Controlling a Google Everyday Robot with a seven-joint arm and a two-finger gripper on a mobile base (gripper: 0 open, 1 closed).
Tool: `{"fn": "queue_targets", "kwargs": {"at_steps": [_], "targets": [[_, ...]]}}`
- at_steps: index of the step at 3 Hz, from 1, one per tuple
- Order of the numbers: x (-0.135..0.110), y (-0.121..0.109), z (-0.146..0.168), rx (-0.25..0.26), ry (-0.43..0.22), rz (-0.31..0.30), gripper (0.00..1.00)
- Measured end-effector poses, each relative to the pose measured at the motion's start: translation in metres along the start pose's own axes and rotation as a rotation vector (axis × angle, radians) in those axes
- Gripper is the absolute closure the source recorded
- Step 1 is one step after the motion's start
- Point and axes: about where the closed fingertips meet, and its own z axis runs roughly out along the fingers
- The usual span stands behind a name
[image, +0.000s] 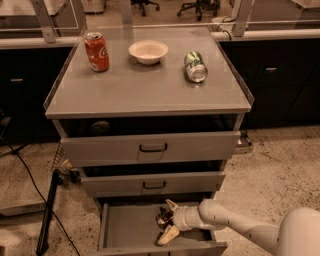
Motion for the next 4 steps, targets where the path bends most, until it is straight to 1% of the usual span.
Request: {"fn": "queue_targets", "kwargs": {"at_steps": [1, 2, 3, 4], "targets": [[0.016, -0.029, -0.001, 0.045, 0.021, -0.051, 0.00], [0.032, -0.049, 0.000, 0.061, 0.041, -0.062, 0.00], [0.059, -0.071, 0.010, 0.057, 0.076, -0.056, 0.00], [0.077, -0.082, 0.019, 0.049, 0.096, -0.050, 0.00]]}}
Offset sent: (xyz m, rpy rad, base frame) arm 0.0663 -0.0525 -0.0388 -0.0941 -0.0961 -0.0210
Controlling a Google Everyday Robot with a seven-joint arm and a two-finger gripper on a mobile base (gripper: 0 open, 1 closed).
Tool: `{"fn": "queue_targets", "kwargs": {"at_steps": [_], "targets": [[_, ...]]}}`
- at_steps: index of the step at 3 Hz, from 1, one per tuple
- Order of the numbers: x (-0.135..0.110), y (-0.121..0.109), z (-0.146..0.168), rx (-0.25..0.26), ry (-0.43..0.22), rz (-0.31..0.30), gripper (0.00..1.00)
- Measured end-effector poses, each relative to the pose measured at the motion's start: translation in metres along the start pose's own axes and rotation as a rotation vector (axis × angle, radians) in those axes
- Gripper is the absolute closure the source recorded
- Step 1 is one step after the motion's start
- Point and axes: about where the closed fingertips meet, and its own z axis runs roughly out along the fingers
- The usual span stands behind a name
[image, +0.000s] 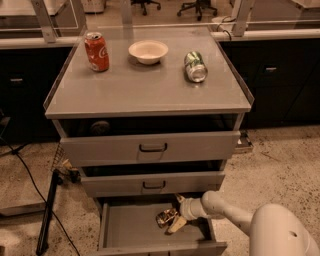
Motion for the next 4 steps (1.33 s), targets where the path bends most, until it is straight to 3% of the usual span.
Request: {"fn": "queue_targets", "kwargs": {"at_steps": [2, 4], "targets": [[0.031, -0.009, 0.015, -0.017, 0.029, 0.018, 0.00], [0.031, -0.010, 0.015, -0.014, 0.029, 0.018, 0.50]]}}
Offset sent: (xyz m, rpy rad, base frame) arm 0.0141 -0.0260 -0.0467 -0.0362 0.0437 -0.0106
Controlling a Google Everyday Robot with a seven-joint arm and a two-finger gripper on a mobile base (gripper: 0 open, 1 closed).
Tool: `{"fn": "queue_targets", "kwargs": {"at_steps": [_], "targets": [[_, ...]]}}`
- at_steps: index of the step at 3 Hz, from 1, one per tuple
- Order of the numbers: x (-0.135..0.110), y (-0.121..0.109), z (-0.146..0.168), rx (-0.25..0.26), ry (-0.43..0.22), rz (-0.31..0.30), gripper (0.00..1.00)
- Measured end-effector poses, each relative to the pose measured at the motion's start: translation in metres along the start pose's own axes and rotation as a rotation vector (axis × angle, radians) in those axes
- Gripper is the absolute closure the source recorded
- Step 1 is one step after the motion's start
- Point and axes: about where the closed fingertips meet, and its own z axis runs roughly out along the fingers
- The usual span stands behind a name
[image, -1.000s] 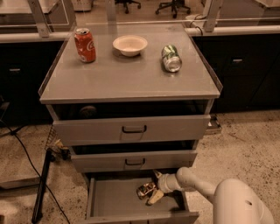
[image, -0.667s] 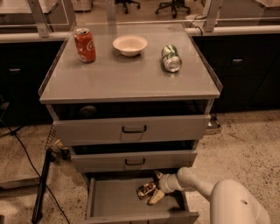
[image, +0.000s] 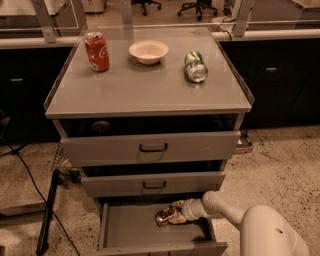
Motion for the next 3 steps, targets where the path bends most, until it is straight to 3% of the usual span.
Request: {"fn": "queue_targets", "kwargs": {"at_steps": [1, 2, 3], "targets": [[0.0000, 0.0000, 0.0000, 0.000, 0.000, 0.000, 0.81], [0.0000, 0.0001, 0.0001, 0.000, 0.000, 0.000, 1.00], [-0.0005, 0.0010, 0.0004, 0.000, 0.000, 0.001, 1.00]]}}
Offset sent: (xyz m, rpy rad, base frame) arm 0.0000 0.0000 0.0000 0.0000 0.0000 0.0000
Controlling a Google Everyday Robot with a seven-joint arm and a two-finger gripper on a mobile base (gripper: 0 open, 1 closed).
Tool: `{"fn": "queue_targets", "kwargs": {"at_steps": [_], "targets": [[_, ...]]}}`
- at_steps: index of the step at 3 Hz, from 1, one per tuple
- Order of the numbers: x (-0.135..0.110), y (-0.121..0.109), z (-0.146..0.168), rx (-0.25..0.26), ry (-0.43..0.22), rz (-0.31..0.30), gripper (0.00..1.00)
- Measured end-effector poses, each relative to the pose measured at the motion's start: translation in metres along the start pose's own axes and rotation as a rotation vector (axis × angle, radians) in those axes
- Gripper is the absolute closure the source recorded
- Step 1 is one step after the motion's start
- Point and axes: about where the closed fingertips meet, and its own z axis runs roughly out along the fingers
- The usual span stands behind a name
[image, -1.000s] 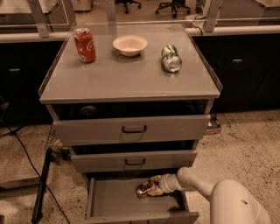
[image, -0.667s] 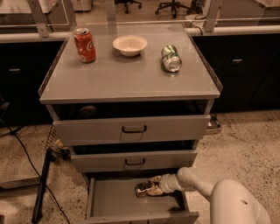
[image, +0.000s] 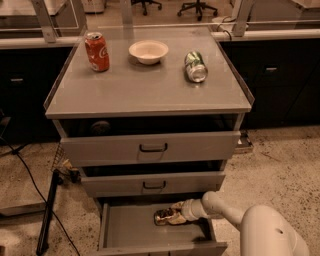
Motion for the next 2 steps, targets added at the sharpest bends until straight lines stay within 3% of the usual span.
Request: {"fn": "queue_targets", "kwargs": {"at_steps": [2], "targets": [[-0.011, 0.010, -0.036, 0.071, 0.001, 0.006, 1.00]]}}
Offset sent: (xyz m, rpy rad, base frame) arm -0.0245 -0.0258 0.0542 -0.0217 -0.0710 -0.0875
